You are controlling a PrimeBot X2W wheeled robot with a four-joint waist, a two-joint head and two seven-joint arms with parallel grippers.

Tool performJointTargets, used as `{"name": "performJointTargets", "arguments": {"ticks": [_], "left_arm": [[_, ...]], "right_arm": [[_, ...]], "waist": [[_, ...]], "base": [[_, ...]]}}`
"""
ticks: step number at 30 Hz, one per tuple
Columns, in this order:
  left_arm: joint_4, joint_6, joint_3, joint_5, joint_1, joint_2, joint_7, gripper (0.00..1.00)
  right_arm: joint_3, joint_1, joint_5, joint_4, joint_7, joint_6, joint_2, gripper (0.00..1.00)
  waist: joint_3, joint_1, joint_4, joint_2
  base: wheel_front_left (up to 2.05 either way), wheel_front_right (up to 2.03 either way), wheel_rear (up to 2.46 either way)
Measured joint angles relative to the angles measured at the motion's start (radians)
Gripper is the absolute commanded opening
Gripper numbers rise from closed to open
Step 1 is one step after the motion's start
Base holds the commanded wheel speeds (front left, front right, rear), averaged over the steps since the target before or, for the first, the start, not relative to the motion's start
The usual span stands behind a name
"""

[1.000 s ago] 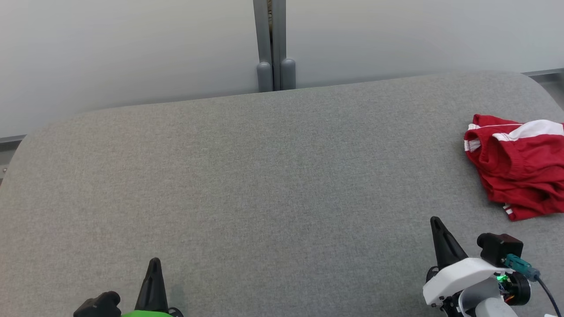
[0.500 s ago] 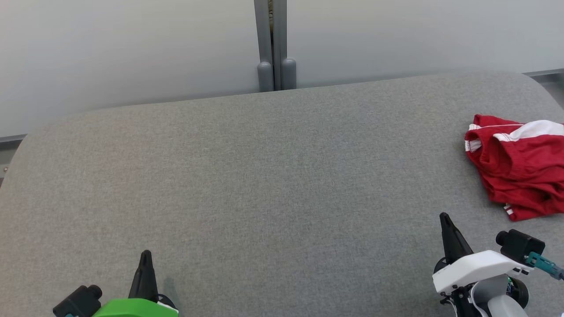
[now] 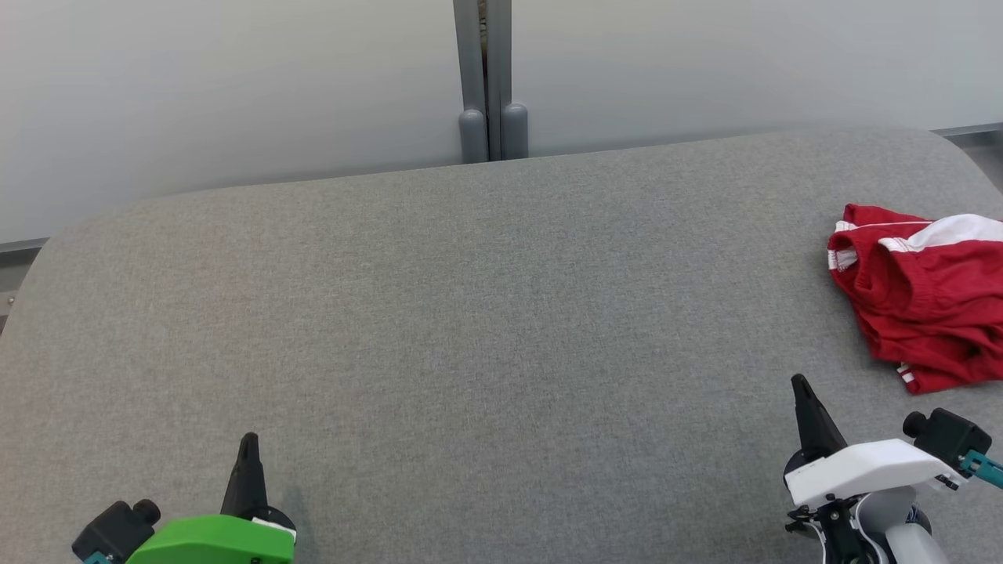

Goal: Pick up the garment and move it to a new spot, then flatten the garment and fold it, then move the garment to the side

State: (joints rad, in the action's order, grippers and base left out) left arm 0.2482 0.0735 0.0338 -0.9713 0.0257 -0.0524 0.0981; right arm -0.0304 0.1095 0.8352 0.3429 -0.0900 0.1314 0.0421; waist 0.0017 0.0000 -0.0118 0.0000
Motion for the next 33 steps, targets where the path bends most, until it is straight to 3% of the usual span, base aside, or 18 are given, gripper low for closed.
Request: {"name": "performJointTargets", "arguments": {"ticks": [33], "left_arm": [[-0.001, 0.025, -0.065, -0.312, -0.059, -0.002, -0.097, 0.0]], "right_arm": [[-0.04, 0.0, 0.374, -0.046, 0.099, 0.0, 0.002, 0.0]], "waist": [[0.001, 0.0, 0.005, 0.0]], "base": [[0.0, 0.0, 0.0]]}}
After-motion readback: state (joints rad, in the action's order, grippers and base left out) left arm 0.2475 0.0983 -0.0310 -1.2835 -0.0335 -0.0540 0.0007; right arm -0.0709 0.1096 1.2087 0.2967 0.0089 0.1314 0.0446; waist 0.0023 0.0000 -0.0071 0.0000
